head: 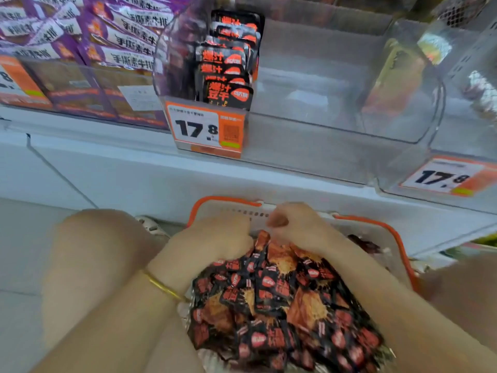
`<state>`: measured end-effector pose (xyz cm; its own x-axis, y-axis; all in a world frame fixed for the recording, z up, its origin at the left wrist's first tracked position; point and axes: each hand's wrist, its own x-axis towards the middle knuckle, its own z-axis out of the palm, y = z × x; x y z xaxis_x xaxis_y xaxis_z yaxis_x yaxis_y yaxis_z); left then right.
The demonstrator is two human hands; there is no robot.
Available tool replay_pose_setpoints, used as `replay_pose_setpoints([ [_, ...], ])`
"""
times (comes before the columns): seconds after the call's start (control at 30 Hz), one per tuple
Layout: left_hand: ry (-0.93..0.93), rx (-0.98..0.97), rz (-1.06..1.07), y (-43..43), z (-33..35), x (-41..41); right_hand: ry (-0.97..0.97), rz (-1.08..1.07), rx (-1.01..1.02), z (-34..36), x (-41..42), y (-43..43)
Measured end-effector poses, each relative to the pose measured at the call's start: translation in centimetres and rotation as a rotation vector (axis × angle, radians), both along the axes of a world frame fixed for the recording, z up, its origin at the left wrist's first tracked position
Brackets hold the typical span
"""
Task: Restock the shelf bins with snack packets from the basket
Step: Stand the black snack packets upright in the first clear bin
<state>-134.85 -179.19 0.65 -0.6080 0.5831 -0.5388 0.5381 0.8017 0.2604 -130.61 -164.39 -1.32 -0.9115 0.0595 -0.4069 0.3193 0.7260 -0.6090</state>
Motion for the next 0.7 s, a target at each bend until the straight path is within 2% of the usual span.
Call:
replay_pose_setpoints([
  [0.03,0.010,-0.012,-0.015,0.1,-0.6,0.1,-0.073,0.070,0.148,-3.5,0.0,0.3],
  [0.13,0.071,-0.059,-0.043,0.4,-1.5,0.3,-0.304,0.216,0.359,-12.3,1.4,0.2],
  [0.2,0.121,-0.067,-0.042,0.4,-1.9,0.3,-0.363,0.283,0.506,-15.6,2.8,-0.4],
  [0.27,0.155,-0.076,-0.060,0.5,-2.3,0.2,-0.299,0.296,0.590,-16.0,3.3,-0.9],
  [0.37,0.117,-0.068,-0.082,1.0,-3.4,0.1,-0.167,0.235,0.475,-13.6,2.4,-0.8],
  [0.47,0.089,-0.032,-0.142,1.7,-4.2,0.6,0.002,0.077,0.434,-10.0,1.2,0.6],
  [0.5,0.065,-0.014,-0.157,1.9,-4.3,0.9,0.027,0.008,0.393,-8.8,0.9,1.2],
  [0.57,0.008,0.025,-0.170,2.4,-4.4,1.7,0.003,-0.187,0.151,-6.4,0.7,2.0],
  [0.63,0.077,0.074,-0.196,2.6,-4.1,2.4,-0.061,-0.416,-0.279,-4.2,0.9,2.1],
  [0.7,0.238,0.201,-0.194,2.6,-3.2,2.3,-0.121,-0.552,-0.656,-2.0,1.3,2.1],
])
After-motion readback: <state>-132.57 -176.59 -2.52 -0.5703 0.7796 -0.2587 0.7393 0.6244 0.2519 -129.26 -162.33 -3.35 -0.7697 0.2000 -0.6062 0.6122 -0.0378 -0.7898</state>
